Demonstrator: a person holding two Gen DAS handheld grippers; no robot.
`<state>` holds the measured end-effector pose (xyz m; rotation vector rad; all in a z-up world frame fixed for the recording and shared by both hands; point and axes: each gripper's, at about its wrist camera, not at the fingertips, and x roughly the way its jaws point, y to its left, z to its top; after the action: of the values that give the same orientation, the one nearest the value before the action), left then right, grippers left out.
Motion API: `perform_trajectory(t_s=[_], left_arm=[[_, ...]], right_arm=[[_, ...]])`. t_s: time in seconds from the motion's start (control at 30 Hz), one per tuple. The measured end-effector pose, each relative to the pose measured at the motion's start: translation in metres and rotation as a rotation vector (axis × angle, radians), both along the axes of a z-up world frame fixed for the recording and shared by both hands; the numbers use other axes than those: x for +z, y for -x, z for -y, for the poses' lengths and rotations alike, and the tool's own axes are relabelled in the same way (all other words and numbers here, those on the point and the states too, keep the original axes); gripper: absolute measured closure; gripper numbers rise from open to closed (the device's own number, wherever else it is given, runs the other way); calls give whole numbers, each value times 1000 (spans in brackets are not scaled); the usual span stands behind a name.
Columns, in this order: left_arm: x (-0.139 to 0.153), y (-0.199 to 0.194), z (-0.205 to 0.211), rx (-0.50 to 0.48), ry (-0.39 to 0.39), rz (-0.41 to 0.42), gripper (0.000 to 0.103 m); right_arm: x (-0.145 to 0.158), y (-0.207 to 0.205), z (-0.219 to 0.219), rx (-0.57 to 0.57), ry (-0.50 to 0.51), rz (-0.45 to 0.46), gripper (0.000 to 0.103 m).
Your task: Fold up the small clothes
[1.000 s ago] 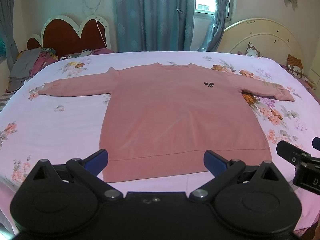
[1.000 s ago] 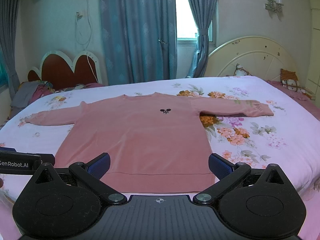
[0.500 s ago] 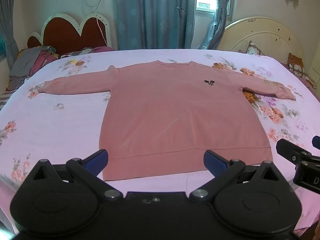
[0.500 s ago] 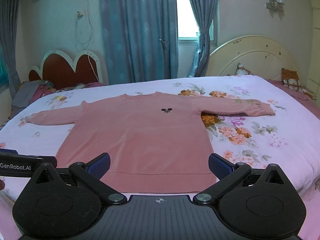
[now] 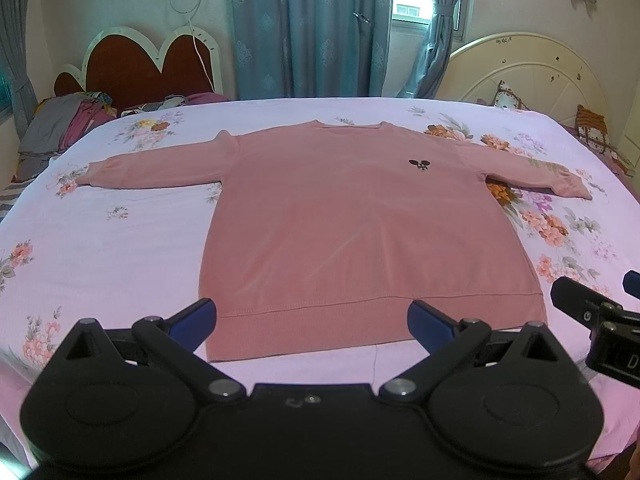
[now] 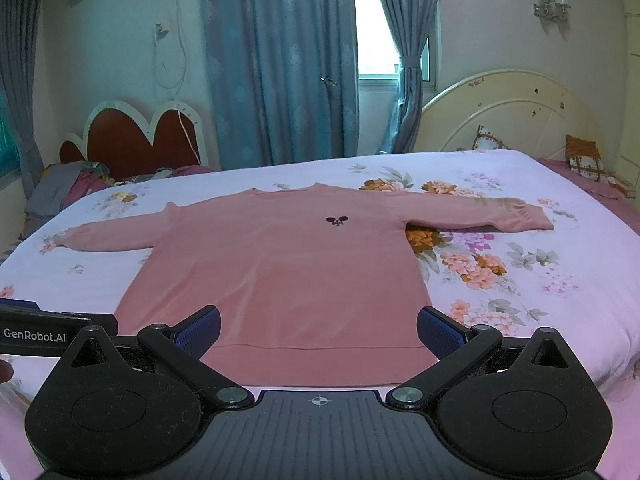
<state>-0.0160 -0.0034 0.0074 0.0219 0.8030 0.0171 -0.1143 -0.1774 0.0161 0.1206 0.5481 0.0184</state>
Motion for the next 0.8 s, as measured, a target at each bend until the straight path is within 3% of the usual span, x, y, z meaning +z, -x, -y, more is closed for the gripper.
perform_trajectory(t_s=[0.8], left_arm=[[-3,-8,-3,11,-4,-5,1]], right_arm=[[-4,-8,-3,2,1,-6,0]])
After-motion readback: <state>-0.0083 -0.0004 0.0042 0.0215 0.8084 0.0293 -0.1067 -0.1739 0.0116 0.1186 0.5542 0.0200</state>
